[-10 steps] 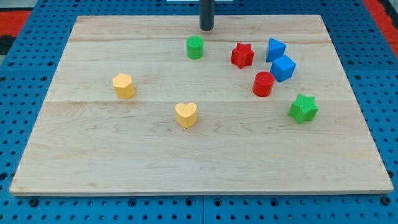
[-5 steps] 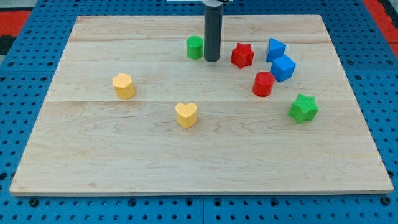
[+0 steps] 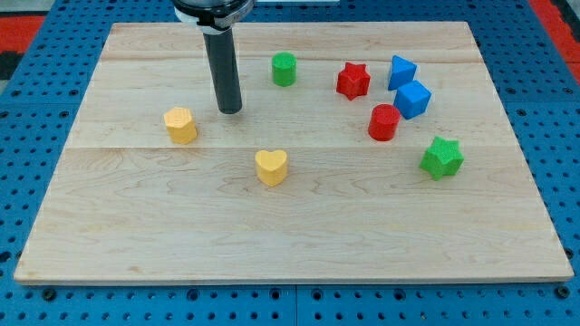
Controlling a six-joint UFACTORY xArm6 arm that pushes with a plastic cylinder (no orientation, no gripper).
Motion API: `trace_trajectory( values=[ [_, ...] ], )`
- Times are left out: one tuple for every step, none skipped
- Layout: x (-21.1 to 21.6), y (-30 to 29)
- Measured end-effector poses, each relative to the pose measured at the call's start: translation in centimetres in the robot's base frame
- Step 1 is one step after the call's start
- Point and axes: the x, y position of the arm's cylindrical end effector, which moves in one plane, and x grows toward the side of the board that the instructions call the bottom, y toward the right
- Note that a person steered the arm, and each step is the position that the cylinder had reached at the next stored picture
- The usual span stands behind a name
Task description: Push the green circle to the top center
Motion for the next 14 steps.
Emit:
trace_trajectory(
  values=[
    [-2.4,1.4],
    [-1.9,2.1],
    [0.1,2.5],
    [-1.4,4.0],
    [-2.9,5.5],
    [-2.8,5.4],
    [-1.9,7.1],
    [-1.9,8.1],
    [-2.9,8.2],
    [-4.2,6.9],
    [-5.2,5.2],
    [-5.8,6.1],
    [-5.2,9.3],
    [-5.3,10.0]
  ],
)
